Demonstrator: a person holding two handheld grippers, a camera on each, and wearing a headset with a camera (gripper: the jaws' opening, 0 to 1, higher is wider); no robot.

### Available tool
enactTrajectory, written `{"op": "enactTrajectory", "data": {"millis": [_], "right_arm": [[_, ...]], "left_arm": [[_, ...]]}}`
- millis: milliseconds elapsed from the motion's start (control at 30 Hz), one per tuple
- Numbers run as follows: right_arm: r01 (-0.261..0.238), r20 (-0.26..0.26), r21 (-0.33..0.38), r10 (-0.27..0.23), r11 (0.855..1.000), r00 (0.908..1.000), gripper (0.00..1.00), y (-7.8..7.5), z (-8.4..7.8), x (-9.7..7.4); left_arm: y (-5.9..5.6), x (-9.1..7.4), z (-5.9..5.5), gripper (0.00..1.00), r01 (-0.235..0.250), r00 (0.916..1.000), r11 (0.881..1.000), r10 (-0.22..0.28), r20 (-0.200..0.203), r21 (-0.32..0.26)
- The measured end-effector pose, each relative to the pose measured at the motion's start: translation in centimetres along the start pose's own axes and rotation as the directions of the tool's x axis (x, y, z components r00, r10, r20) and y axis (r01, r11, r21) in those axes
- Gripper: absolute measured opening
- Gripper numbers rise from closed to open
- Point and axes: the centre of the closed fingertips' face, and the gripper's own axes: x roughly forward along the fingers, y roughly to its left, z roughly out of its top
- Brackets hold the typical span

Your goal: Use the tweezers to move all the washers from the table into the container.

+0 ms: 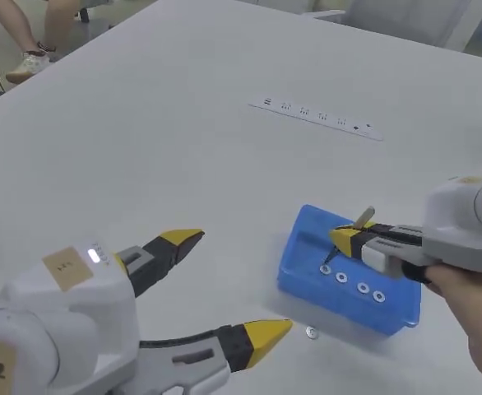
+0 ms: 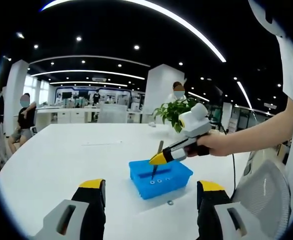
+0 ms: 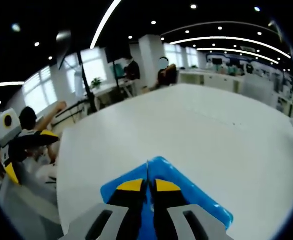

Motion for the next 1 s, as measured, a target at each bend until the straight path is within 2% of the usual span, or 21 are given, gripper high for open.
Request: {"op": "enactTrajectory", "data": {"millis": [300,433,533,700,1000], "right_arm": [[-0.024,0.080,-0.010,0.025,1.000,0.9965,0.03,1.8,1.9,-2.1],[-0.064,0.115,-0.008,0.065,0.998,0.9912,0.03,3.5,2.6,-3.1],[-0.092,0.116,-0.008,0.093,0.996,0.9889,0.03,4.5,2.4,-3.5],[-0.130,0.086,0.012,0.129,0.991,0.9880,0.03,5.8,1.0,-3.4],[-0.137,-0.003,0.058,0.138,0.989,0.9904,0.03,5.9,-3.2,-2.7]], "left_arm": [[0.0,0.0,0.0,0.75,0.000,1.0000,1.000,0.000,0.001,0.001],[0.1,0.0,0.0,0.75,-0.001,1.0000,1.000,0.001,0.002,0.001],[0.0,0.1,-0.1,0.75,0.004,1.0000,1.000,-0.004,-0.003,0.003],[-0.1,0.1,-0.2,0.75,0.009,0.9999,1.000,-0.009,-0.009,0.008],[-0.2,0.1,-0.1,0.74,0.005,0.9999,1.000,-0.005,-0.010,0.010]]}}
